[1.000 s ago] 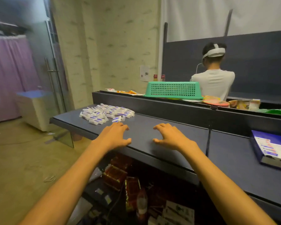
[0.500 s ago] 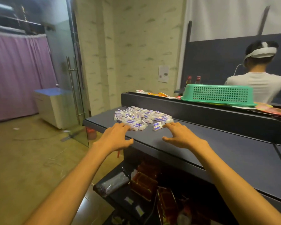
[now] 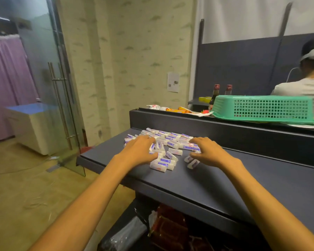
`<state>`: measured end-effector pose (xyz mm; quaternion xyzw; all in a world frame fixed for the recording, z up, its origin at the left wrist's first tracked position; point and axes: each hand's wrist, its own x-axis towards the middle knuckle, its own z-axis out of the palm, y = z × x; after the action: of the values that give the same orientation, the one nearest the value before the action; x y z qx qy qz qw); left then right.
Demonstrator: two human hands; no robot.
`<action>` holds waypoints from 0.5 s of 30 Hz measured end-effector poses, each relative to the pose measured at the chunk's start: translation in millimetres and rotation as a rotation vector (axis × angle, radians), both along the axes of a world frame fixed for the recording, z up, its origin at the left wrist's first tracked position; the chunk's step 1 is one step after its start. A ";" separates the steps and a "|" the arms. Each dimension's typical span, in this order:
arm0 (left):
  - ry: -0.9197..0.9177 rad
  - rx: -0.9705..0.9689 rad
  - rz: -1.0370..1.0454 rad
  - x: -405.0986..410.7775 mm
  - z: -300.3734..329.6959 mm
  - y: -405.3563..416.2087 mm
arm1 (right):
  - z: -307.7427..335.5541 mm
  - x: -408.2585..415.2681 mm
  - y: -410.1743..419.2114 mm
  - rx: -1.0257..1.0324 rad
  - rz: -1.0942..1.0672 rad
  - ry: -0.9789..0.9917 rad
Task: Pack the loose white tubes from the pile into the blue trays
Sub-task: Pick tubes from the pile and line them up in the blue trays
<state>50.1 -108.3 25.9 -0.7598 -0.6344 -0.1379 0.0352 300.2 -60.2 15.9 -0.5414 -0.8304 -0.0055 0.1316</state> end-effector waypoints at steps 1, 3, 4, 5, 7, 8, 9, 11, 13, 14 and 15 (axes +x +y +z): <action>-0.007 -0.008 -0.015 -2.6 0.4 11.6 | -0.4 -2.5 7.0 -0.013 -0.014 0.006; -0.024 -0.022 -0.048 -7.2 -0.4 33.3 | -2.1 -6.5 19.1 -0.031 -0.039 -0.002; -0.030 -0.021 -0.067 -9.3 -1.0 44.0 | -2.4 -8.4 25.4 -0.033 -0.055 -0.004; -0.035 -0.019 -0.087 -10.9 -1.7 54.8 | -1.9 -10.3 31.3 -0.035 -0.075 0.001; -0.054 -0.018 -0.128 -13.5 -4.5 75.1 | -1.7 -14.8 42.4 -0.032 -0.109 0.009; -0.063 -0.018 -0.152 -14.7 -6.1 85.0 | -2.3 -17.2 47.4 -0.028 -0.123 0.011; -0.071 -0.021 -0.179 -16.1 -8.2 95.2 | -3.4 -19.5 52.1 -0.027 -0.140 0.014; -0.073 -0.031 -0.241 -19.0 -12.6 116.7 | -5.4 -24.2 60.1 -0.024 -0.179 0.023; -0.059 -0.041 -0.304 -20.8 -16.6 136.7 | -7.6 -28.3 66.2 -0.013 -0.226 0.034; -0.051 -0.046 -0.339 -20.6 -17.7 145.2 | -8.6 -30.3 68.2 -0.007 -0.251 0.043; -0.049 -0.051 -0.377 -20.2 -17.9 153.1 | -9.2 -32.7 69.2 -0.004 -0.276 0.054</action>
<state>29.9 44.7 8.0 -0.8623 -0.4848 -0.1442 -0.0260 267.5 9.0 6.7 -0.6505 -0.7443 -0.0074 0.1507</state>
